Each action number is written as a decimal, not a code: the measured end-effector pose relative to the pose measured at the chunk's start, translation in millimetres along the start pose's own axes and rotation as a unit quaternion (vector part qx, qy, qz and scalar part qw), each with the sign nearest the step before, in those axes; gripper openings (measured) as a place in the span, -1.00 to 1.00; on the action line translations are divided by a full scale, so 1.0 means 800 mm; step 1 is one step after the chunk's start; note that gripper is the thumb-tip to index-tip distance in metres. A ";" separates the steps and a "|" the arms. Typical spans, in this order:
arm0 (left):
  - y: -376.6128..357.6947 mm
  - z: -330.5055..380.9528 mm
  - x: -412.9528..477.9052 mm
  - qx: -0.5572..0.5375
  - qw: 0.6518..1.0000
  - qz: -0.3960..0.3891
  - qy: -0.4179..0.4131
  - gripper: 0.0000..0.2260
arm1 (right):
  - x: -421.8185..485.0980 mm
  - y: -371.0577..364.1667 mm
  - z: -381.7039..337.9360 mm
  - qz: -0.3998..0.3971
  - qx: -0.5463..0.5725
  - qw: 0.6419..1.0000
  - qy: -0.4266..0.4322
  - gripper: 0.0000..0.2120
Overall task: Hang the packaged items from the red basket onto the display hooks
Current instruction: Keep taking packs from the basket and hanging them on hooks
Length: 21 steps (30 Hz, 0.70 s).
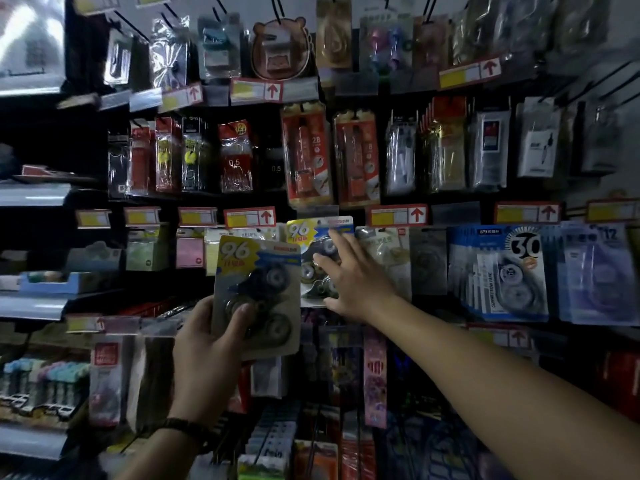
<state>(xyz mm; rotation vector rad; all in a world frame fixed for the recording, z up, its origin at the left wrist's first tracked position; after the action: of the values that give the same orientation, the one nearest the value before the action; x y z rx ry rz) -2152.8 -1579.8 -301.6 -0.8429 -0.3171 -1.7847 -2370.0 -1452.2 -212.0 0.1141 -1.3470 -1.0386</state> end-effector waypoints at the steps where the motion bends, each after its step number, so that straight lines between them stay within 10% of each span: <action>1: -0.003 0.000 0.000 -0.003 1.000 -0.001 -0.002 -0.92 | 0.001 -0.001 -0.002 -0.008 0.000 1.000 -0.001 -0.14; 15: -0.038 -0.016 0.003 -0.118 0.985 -0.037 0.116 -0.85 | -0.023 0.011 -0.012 0.072 0.064 0.995 0.009 -0.46; 21: -0.067 -0.011 0.001 -0.164 0.966 -0.084 0.180 -0.84 | -0.047 0.020 -0.030 0.001 0.170 0.979 0.112 -0.05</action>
<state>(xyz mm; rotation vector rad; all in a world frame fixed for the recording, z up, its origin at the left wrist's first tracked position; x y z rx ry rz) -2204.8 -1564.8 -297.6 -0.7124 0.1544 -2.1417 -2336.6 -1429.3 -236.9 0.4719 -1.3055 -0.7601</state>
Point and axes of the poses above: each hand's wrist, its own x-axis towards the middle knuckle, its own y-axis out of the back of the hand, z = x × y, the point moved 4 cm from there along x, towards the middle knuckle, and after that the axes turned 3 degrees about z, right-handed, at the moved point
